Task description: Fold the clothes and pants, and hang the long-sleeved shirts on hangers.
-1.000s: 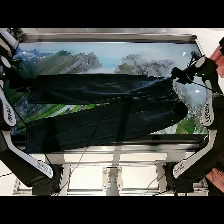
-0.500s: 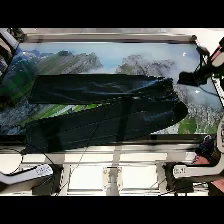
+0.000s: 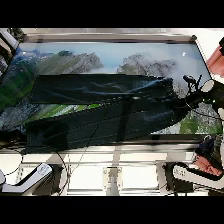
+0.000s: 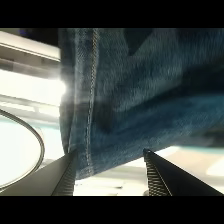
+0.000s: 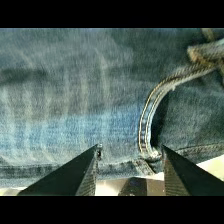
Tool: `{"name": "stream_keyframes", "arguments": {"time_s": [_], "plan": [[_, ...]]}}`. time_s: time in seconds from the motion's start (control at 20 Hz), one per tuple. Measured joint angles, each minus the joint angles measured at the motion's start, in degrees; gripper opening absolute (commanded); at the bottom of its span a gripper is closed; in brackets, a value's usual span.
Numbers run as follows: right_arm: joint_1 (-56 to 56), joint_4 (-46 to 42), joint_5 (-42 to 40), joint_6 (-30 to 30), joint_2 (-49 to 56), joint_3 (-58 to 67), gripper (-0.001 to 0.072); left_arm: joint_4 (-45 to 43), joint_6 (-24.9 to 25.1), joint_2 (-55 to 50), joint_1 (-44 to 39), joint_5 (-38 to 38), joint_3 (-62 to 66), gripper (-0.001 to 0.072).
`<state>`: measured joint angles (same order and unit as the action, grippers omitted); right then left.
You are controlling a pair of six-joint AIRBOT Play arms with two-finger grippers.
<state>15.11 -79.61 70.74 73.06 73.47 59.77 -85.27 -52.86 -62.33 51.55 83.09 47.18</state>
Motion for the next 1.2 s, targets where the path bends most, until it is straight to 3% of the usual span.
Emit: {"name": "stream_keyframes", "arguments": {"time_s": [0.35, 0.9, 1.0, 1.15, 1.2], "plan": [[0.0, 0.13, -1.07, -0.44, -1.29, -1.53, 0.0419, -5.4, 3.54, -2.12, 2.58, 1.16, -1.77, 0.0472], [0.0, 1.03, -1.05, -0.2, -1.36, -1.7, 0.0419, -0.28, 4.26, -4.46, 4.57, 0.24, -2.25, 0.0468], [0.0, 1.29, -1.07, -0.15, -1.36, -1.7, 0.042, 1.33, 4.28, -4.52, 4.61, 0.04, -3.52, 0.0274], [0.0, 0.83, -1.16, -0.15, -1.36, -1.66, 0.0422, 2.49, 4.24, -4.52, 4.61, 0.2, -6.73, 0.018], [0.07, 0.24, -1.25, -0.15, -1.36, -1.51, 0.0422, 2.73, 4.22, -4.52, 4.61, 0.22, -7.45, 0.0022]]}}
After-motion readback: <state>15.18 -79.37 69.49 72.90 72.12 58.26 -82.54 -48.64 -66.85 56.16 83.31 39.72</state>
